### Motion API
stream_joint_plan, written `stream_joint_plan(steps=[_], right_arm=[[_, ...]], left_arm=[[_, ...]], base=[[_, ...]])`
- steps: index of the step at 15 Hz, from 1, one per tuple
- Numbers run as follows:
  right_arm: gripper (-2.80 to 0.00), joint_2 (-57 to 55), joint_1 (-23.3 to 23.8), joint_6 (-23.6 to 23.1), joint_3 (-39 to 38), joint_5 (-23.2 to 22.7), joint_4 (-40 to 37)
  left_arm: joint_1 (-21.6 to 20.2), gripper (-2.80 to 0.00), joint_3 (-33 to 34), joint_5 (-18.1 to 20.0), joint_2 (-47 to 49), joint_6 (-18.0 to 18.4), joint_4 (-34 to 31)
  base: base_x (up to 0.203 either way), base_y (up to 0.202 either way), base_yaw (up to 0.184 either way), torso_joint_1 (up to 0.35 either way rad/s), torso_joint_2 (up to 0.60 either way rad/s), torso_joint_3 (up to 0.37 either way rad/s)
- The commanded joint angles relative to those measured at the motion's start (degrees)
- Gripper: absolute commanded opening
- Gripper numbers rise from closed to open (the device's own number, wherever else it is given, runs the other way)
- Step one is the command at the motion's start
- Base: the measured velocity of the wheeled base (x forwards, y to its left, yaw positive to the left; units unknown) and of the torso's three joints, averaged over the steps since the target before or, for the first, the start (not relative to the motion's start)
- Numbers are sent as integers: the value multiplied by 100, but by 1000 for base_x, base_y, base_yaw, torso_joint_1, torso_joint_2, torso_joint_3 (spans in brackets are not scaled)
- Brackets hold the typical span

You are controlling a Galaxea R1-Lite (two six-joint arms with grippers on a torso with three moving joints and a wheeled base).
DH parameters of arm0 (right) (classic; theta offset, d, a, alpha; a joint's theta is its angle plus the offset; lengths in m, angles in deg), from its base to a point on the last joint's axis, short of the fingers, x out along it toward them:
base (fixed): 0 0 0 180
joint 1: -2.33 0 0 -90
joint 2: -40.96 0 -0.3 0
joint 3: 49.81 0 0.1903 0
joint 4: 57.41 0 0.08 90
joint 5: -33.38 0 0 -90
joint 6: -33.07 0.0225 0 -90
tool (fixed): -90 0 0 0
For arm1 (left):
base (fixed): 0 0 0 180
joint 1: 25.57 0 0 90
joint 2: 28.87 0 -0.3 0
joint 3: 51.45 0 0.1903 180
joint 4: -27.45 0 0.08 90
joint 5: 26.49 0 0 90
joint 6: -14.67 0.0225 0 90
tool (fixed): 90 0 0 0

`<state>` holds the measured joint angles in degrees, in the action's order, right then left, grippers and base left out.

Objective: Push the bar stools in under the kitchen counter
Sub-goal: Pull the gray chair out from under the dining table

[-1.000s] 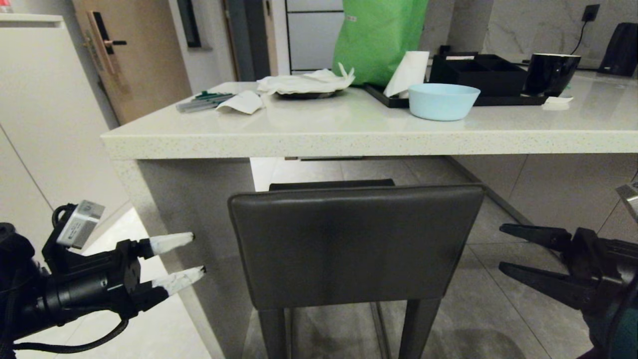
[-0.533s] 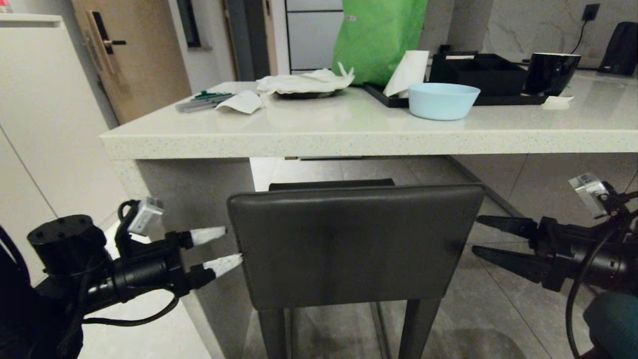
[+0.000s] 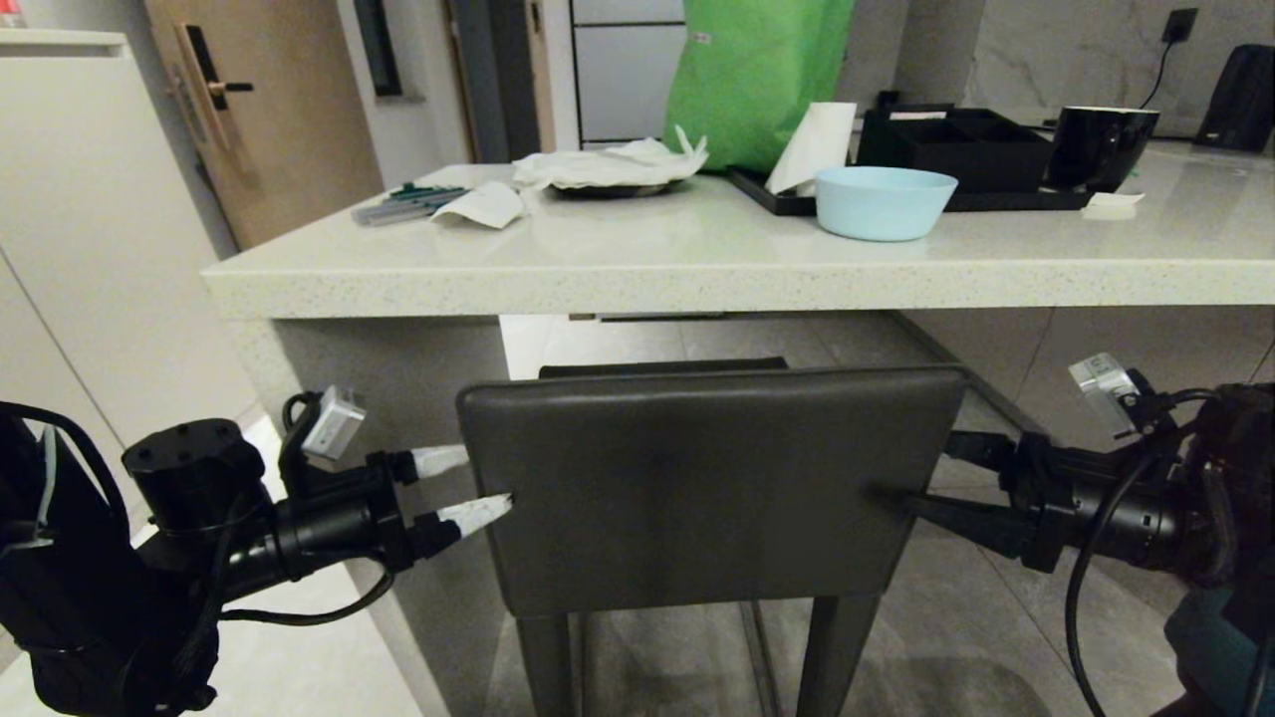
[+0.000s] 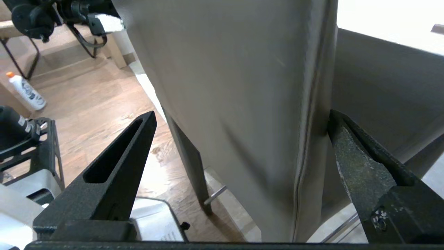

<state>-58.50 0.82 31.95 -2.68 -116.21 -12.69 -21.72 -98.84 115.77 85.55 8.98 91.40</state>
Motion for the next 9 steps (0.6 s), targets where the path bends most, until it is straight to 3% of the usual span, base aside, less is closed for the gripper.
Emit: stream_joint_plan(steps=[1, 9], right_arm=[[0, -99, -7, -2, 6, -35, 21], [0, -199, -33, -28, 23, -123, 66]], left_arm=[[-191, 0, 24, 7, 5, -1, 34], [-497, 0, -328, 597, 92, -102, 34]], base=[[0, 0, 0, 0, 0, 0], [0, 0, 0, 0, 0, 0]])
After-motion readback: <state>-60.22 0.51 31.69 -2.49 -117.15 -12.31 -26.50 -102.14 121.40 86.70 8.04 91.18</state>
